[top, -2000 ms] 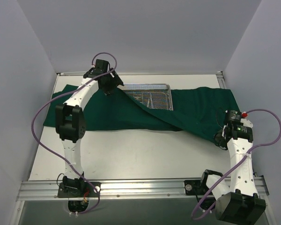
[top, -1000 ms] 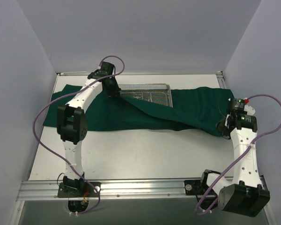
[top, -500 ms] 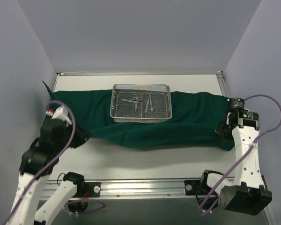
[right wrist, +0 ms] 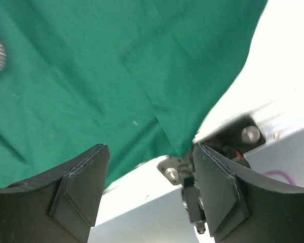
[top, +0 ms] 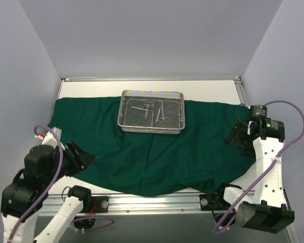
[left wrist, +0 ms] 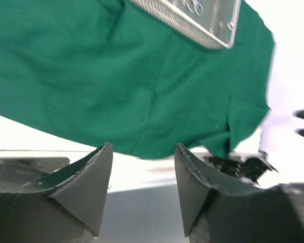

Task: Open and lay out the surgical kit
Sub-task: Open the surgical kit at the center of the board, then smooth out the surgical kit at the center of the board.

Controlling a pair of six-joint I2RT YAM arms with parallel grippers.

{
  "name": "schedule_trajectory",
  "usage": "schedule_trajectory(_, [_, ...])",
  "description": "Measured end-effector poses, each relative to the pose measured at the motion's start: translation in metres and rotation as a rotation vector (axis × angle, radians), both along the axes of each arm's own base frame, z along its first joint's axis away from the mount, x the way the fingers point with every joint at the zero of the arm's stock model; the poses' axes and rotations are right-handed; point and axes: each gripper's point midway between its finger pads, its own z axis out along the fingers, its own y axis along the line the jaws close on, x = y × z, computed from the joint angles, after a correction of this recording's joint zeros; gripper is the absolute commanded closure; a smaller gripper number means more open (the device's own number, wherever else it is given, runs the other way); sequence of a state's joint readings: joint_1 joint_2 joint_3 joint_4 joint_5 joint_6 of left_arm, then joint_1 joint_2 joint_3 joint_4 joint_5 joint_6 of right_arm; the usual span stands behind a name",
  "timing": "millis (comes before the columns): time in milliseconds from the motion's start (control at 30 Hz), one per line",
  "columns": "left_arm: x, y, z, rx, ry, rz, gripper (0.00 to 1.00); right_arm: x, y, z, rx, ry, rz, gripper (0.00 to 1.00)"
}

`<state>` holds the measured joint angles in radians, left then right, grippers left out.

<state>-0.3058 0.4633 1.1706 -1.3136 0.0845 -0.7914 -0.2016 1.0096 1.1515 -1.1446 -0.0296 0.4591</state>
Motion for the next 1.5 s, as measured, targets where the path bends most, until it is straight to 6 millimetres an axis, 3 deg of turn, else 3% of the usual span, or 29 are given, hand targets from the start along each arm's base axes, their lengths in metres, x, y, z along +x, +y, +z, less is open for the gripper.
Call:
schedule_trajectory(133, [0.043, 0.001, 0.022, 0.119, 0.033, 0.007, 0.37, 0.034, -0.007, 0.027, -0.019, -0.071, 0.015, 0.29])
schedule_trajectory(267, [0.110, -0.011, 0.017, 0.233, 0.134, -0.034, 0.35, 0.066, -0.010, 0.032, -0.015, -0.108, 0.016, 0.29])
schedule_trajectory(400, [0.170, -0.023, -0.015, 0.294, 0.256, -0.095, 0.41, 0.100, -0.007, 0.009, 0.047, -0.101, 0.005, 0.46])
schedule_trajectory(433, [0.181, -0.024, -0.025, 0.288, 0.287, -0.107, 0.48, 0.109, -0.005, 0.000, 0.066, -0.090, 0.001, 0.59])
schedule_trajectory(467, [0.190, -0.022, -0.034, 0.275, 0.316, -0.114, 0.52, 0.118, -0.003, -0.011, 0.081, -0.073, 0.002, 0.65])
schedule_trajectory(533, [0.207, -0.011, -0.048, 0.233, 0.360, -0.098, 0.65, 0.135, 0.001, -0.033, 0.108, -0.037, 0.008, 0.93])
schedule_trajectory(567, [0.214, -0.005, -0.053, 0.213, 0.374, -0.083, 0.70, 0.144, 0.003, -0.043, 0.119, -0.023, 0.014, 1.00])
schedule_trajectory(667, [0.241, 0.013, -0.062, 0.165, 0.381, -0.041, 0.72, 0.168, 0.011, -0.070, 0.135, 0.008, 0.027, 1.00])
schedule_trajectory(700, [0.251, 0.016, -0.065, 0.159, 0.375, -0.036, 0.67, 0.176, 0.012, -0.074, 0.135, 0.005, 0.033, 0.94])
schedule_trajectory(733, [0.260, 0.017, -0.068, 0.157, 0.368, -0.038, 0.59, 0.186, 0.014, -0.078, 0.131, 0.004, 0.039, 0.66])
schedule_trajectory(767, [0.270, 0.018, -0.073, 0.161, 0.364, -0.046, 0.44, 0.200, 0.017, -0.081, 0.126, -0.006, 0.046, 0.54])
schedule_trajectory(833, [0.289, 0.018, -0.086, 0.176, 0.373, -0.058, 0.38, 0.224, 0.018, -0.081, 0.092, -0.023, 0.071, 0.34])
schedule_trajectory(900, [0.307, 0.021, -0.104, 0.210, 0.401, -0.063, 0.34, 0.256, 0.022, -0.083, 0.044, -0.045, 0.109, 0.28])
schedule_trajectory(1000, [0.330, 0.032, -0.138, 0.278, 0.459, -0.068, 0.29, 0.284, 0.025, -0.095, -0.011, -0.038, 0.145, 0.20])
schedule_trajectory(1100, [0.337, 0.044, -0.174, 0.356, 0.543, -0.073, 0.27, 0.279, 0.031, -0.114, -0.032, 0.032, 0.181, 0.16])
schedule_trajectory(1233, [0.334, 0.053, -0.211, 0.430, 0.648, -0.087, 0.27, 0.268, 0.037, -0.119, -0.052, 0.077, 0.230, 0.13])
schedule_trajectory(1367, [0.329, 0.059, -0.238, 0.466, 0.745, -0.098, 0.30, 0.261, 0.038, -0.126, -0.074, 0.104, 0.260, 0.13])
schedule_trajectory(1500, [0.338, 0.060, -0.254, 0.477, 0.799, -0.105, 0.30, 0.263, 0.035, -0.141, -0.101, 0.127, 0.283, 0.13])
